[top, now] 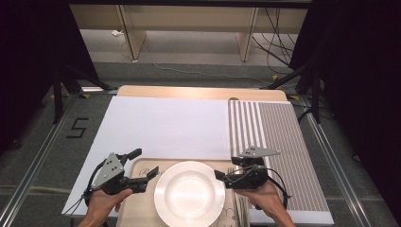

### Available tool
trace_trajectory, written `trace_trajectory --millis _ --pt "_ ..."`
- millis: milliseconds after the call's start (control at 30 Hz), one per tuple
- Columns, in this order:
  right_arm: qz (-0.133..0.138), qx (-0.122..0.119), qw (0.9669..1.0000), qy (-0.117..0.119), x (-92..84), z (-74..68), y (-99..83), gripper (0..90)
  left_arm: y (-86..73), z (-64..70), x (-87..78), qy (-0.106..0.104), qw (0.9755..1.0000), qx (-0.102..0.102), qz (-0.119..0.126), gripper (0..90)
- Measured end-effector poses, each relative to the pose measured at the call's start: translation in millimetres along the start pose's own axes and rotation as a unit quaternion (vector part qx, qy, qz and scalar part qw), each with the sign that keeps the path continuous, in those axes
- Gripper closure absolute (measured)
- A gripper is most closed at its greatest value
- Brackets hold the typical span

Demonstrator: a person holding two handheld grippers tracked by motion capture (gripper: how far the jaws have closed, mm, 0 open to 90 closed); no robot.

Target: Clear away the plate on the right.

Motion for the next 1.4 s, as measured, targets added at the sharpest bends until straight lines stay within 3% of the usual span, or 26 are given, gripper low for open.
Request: trace_trajectory --millis 200,367,600,733,767,967,1200,1233,1400 --pt "0.038 -0.017 0.9991 -0.008 -6.6 -2.7 0.0 15.4 -0.6 -0.4 0.3 -0.002 1.0000 -0.005 -0.002 15.9" --pt "0.052 -0.034 0.9978 -0.022 -14.9 -5.1 -0.8 14.9 -0.8 -0.4 0.5 -0.002 1.0000 -0.006 -0.002 15.9" --pt "0.083 -0.041 0.9950 -0.039 -25.3 -5.9 -2.7 14.4 -0.8 -1.1 0.2 -0.001 1.0000 -0.006 -0.001 15.9" --pt "0.098 -0.033 0.9935 -0.048 -31.0 -5.8 -6.6 14.3 -0.8 -0.8 -0.1 -0.001 1.0000 -0.007 0.000 15.9" --pt "0.094 -0.042 0.9936 -0.046 -33.8 -4.9 -8.3 14.4 -1.0 -0.7 0.5 -0.004 0.9999 -0.009 0.005 15.9" --pt "0.119 -0.026 0.9909 -0.056 -37.5 -7.9 -15.6 14.0 -0.8 -0.9 -1.5 -0.002 1.0000 -0.009 0.002 15.8" --pt "0.116 -0.015 0.9913 -0.060 -47.0 -8.4 -24.3 14.0 -1.0 -1.6 -1.8 -0.001 0.9999 -0.012 0.003 15.8" --pt "0.124 -0.017 0.9898 -0.067 -47.3 -7.4 -25.4 14.0 -1.0 -1.5 -1.8 -0.001 0.9999 -0.011 0.002 15.8" --pt "0.133 -0.010 0.9886 -0.071 -53.5 -3.4 -30.2 14.0 -0.6 -1.2 -1.4 -0.001 0.9999 -0.010 0.003 15.8"
Point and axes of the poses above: each handheld gripper's, and its own axes: x roughly forward along the jaws, y roughly out of its top, z roughly to its right, the point moved 2 cm from there along x, roughly forward along the jaws, and after that the axes turned 3 degrees about z, right-handed, at the moved point
